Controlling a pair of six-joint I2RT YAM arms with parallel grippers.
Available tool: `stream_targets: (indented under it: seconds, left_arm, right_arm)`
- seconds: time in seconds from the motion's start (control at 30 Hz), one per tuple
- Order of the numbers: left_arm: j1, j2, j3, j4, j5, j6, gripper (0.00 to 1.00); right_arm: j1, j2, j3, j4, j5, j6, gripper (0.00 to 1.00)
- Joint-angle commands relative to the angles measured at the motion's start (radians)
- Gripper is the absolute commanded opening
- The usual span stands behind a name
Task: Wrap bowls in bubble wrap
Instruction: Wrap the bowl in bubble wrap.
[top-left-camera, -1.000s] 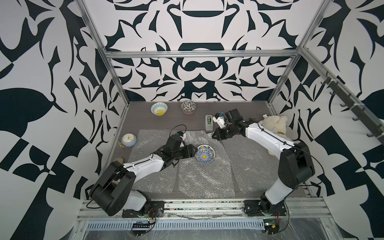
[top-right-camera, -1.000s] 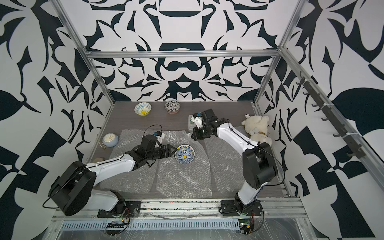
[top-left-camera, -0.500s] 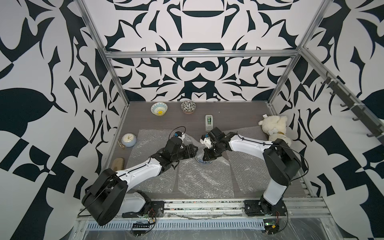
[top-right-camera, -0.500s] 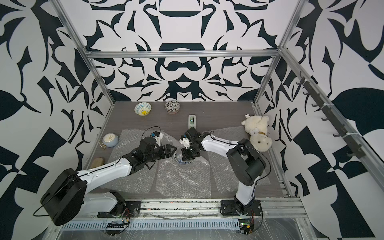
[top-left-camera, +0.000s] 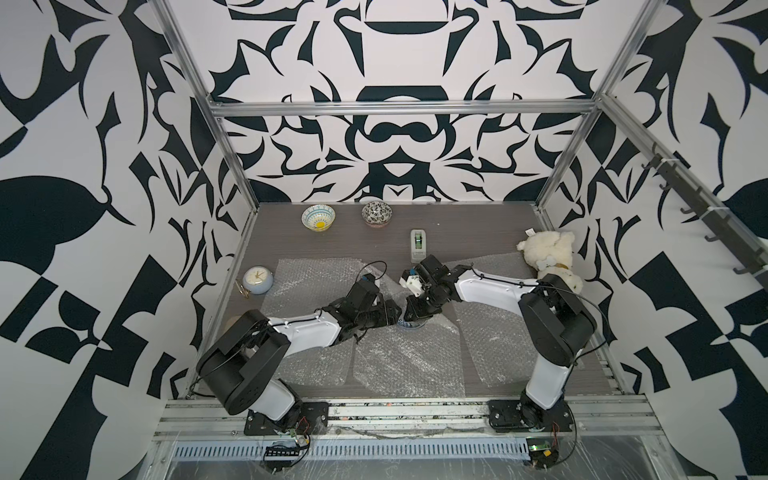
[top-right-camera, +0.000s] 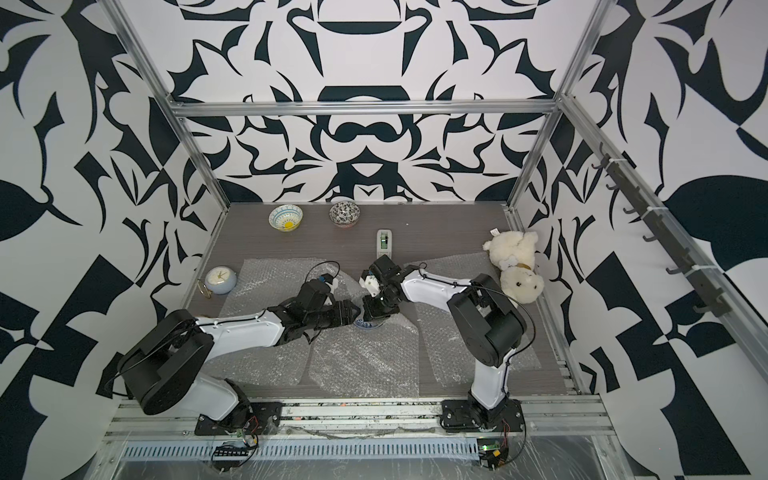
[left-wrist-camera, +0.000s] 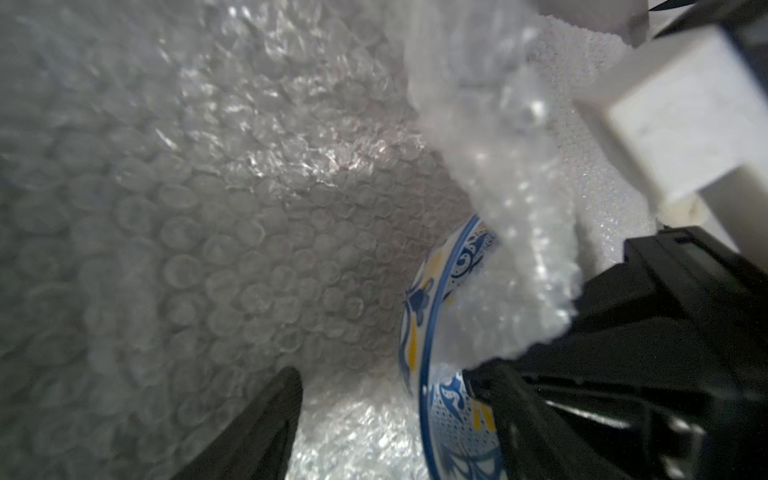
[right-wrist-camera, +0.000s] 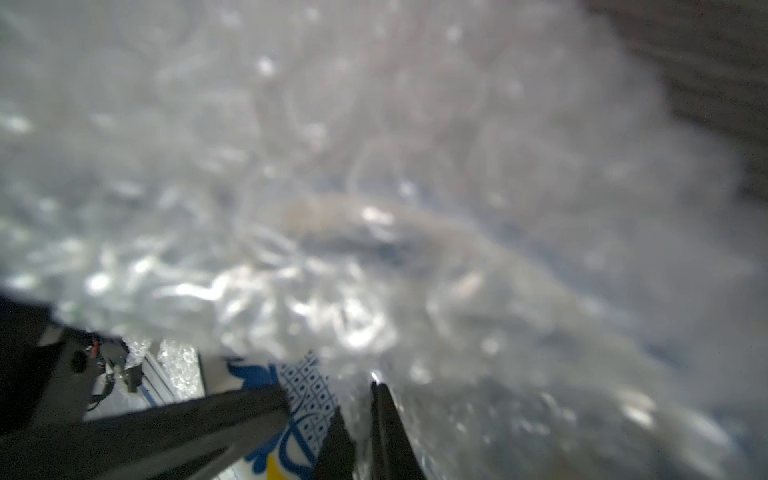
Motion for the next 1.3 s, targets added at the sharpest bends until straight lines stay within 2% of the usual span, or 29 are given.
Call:
stream_targets:
  seconds: [0.0, 0.1, 0.23, 0.33, 0.43, 0.53, 0.6, 0.83, 1.1, 1.13, 1.27]
  left_arm:
    - [-0.004, 0.025, 0.028, 0.009, -0.007, -0.005, 0.75]
    - [-0.004, 0.030, 0.031, 0.008, -0.013, -0.005, 0.73]
    - [-0.004, 0.038, 0.036, 0.012, -0.016, -0.003, 0.72]
    - [-0.004, 0.042, 0.038, 0.017, -0.013, -0.004, 0.71]
    - [-0.004, 0.038, 0.035, 0.021, -0.015, -0.002, 0.71]
    - [-0.004, 0.033, 0.033, 0.020, -0.018, -0.001, 0.70]
    - [-0.004, 0.031, 0.034, 0.020, -0.017, 0.000, 0.67]
    - [-0.005, 0.033, 0.035, 0.019, -0.021, 0.002, 0.67]
    - [-0.005, 0.021, 0.031, 0.014, -0.029, 0.006, 0.67]
    - [-0.006, 0.008, 0.026, 0.014, -0.038, 0.008, 0.62]
    - [-0.024, -0.107, -0.041, 0.027, -0.155, -0.016, 0.61]
  right_arm:
    - [-0.001, -0.068, -0.009, 0.007, -0.052, -0.009, 0.24]
    - [-0.020, -0.118, -0.007, -0.009, -0.098, -0.011, 0.30]
    - [-0.065, -0.191, 0.004, -0.020, -0.224, -0.032, 0.32]
    - [-0.147, -0.240, 0.001, -0.021, -0.218, -0.028, 0.35]
    - [-0.243, -0.257, 0.005, -0.057, -0.128, -0.049, 0.37]
    - [-0.250, -0.247, 0.041, -0.137, 0.038, -0.111, 0.41]
    - [-0.248, -0.222, 0.051, -0.149, 0.048, -0.135, 0.42]
    - [-0.129, -0.117, 0.098, -0.185, 0.222, -0.193, 0.56]
    - [-0.029, 0.024, 0.174, -0.227, 0.450, -0.211, 0.56]
    - [-0.020, 0.036, 0.177, -0.229, 0.465, -0.214, 0.56]
    - [-0.018, 0.047, 0.174, -0.207, 0.480, -0.215, 0.51]
